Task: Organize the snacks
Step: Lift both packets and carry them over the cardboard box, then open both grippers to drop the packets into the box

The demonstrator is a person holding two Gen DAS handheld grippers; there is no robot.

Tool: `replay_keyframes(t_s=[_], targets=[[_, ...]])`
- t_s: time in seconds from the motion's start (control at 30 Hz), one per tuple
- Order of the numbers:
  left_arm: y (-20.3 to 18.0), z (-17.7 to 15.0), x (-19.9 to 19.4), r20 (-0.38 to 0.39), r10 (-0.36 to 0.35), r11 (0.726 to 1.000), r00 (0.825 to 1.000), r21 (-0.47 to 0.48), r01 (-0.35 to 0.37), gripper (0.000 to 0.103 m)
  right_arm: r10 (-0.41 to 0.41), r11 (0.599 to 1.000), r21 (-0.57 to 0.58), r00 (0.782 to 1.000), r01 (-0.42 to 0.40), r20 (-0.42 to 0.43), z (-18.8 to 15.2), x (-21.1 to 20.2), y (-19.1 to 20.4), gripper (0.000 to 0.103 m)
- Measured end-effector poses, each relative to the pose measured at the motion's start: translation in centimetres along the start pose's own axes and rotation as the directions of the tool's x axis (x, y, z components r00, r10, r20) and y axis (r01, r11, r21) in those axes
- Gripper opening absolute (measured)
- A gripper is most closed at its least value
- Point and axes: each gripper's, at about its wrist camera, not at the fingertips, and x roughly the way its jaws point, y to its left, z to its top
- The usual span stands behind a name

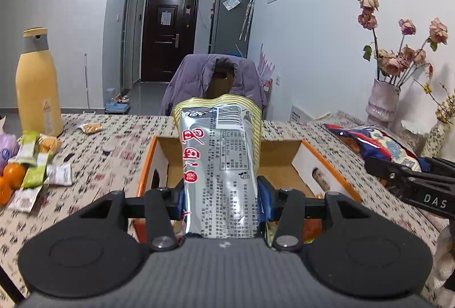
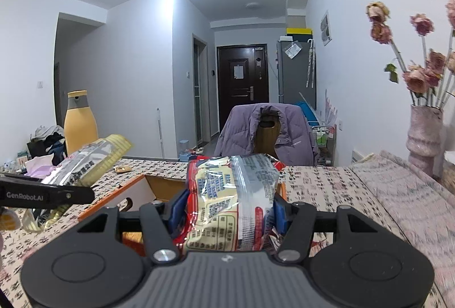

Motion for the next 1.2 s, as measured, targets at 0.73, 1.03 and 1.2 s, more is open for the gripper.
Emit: replay_keyframes(t_s=[0.73, 1.03, 1.2], targets=[[1.8, 0.8, 12.8, -0.114, 0.091, 0.994, 0.989, -0.056, -0.098, 0.048, -0.026, 0.993, -0.122, 0.97, -0.003, -0.241, -0.4, 13.1, 2.1, 0.058], [2.1, 0.3, 13.1, -0.116, 0.084, 0.994, 0.99, -0.059, -0.091, 0.068, -0.005, 0.996, -0.09, 0.969, -0.018, -0.248, -0.6, 13.3, 1.3, 0.08], [2.2, 0.5, 12.3, -0.078, 0.095, 0.992, 0.992, -0.077, -0.101, 0.096, -0.001, 0.997, -0.074, 0.975, -0.016, -0.224, -0.5, 12.8, 0.8, 0.102]])
